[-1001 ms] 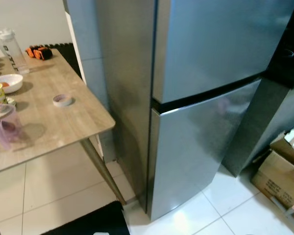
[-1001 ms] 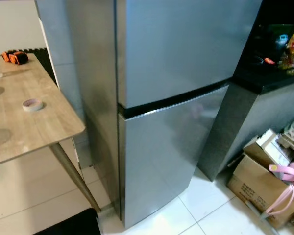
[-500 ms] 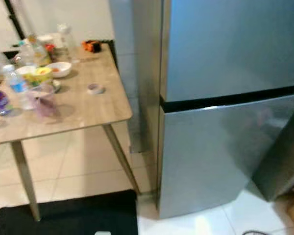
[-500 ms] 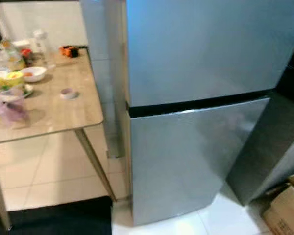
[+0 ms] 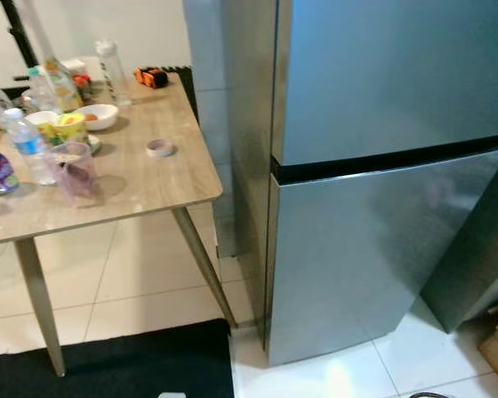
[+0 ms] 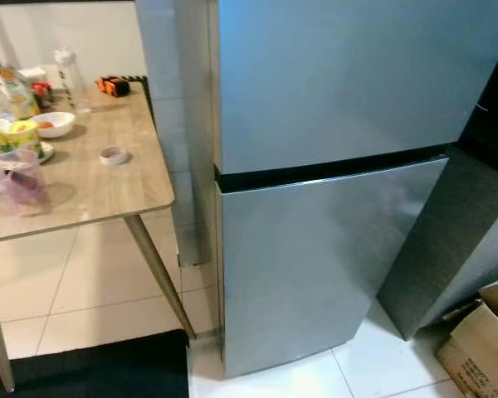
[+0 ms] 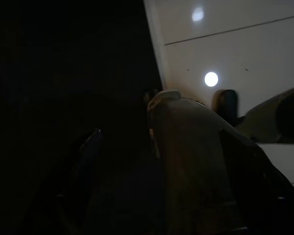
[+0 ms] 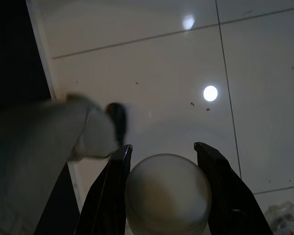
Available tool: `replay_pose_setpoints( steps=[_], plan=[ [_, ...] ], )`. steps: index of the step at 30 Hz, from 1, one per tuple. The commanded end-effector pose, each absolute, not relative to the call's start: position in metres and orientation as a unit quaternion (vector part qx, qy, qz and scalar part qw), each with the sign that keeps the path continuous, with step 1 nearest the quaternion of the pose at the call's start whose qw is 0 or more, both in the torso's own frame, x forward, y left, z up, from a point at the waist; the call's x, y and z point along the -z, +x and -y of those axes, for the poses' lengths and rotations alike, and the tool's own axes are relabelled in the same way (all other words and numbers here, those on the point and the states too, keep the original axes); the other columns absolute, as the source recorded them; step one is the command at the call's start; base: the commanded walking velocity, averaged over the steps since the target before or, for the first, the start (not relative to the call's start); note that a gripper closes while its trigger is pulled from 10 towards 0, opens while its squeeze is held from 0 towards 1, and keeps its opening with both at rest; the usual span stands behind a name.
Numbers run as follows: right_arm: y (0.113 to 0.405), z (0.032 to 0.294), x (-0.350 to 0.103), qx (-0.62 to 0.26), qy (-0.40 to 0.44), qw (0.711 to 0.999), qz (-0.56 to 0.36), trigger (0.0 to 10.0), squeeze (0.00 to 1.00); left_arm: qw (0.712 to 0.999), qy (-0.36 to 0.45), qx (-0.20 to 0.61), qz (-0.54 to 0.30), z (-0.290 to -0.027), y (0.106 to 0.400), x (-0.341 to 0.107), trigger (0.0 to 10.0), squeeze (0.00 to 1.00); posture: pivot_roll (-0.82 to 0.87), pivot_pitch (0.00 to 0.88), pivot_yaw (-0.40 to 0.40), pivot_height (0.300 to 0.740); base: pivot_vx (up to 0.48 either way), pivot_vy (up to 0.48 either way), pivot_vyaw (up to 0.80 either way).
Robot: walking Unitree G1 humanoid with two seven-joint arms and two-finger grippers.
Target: Restocking fridge
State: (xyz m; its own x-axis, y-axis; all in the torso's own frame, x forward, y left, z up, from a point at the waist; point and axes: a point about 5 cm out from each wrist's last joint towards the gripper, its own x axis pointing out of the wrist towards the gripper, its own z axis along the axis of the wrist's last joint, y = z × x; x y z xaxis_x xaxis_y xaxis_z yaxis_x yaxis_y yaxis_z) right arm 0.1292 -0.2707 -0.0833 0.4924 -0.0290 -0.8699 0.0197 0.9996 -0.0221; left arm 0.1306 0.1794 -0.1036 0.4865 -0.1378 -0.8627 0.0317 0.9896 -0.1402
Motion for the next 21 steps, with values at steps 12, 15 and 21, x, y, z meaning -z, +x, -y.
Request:
replay_pose_setpoints(
  steps=[12,15,21],
  plan=[
    [0.1358,0.2755,0.0792,0.018,-0.010,0.869,-0.494,10.0,0.00,0.862,-0.064,0.044,-0.501,-0.1792,0.1310,0.1033,10.0,0.00,-0.10,0.000,0.002,0.740,0.000,-0.110,0.00],
    [0.1365,0.2748,0.0791,0.017,-0.009,0.870,-0.493,10.0,0.00,0.862,-0.065,0.046,-0.501,-0.1784,0.1306,0.1035,10.0,0.00,-0.10,0.000,0.002,0.740,0.000,0.000,0.00],
    [0.1368,0.2738,0.0793,0.014,-0.008,0.870,-0.493,10.0,0.00,0.860,-0.075,0.057,-0.502,-0.1743,0.1296,0.1040,10.0,0.00,-0.10,0.000,0.003,0.740,0.000,-0.136,0.00]
  ],
)
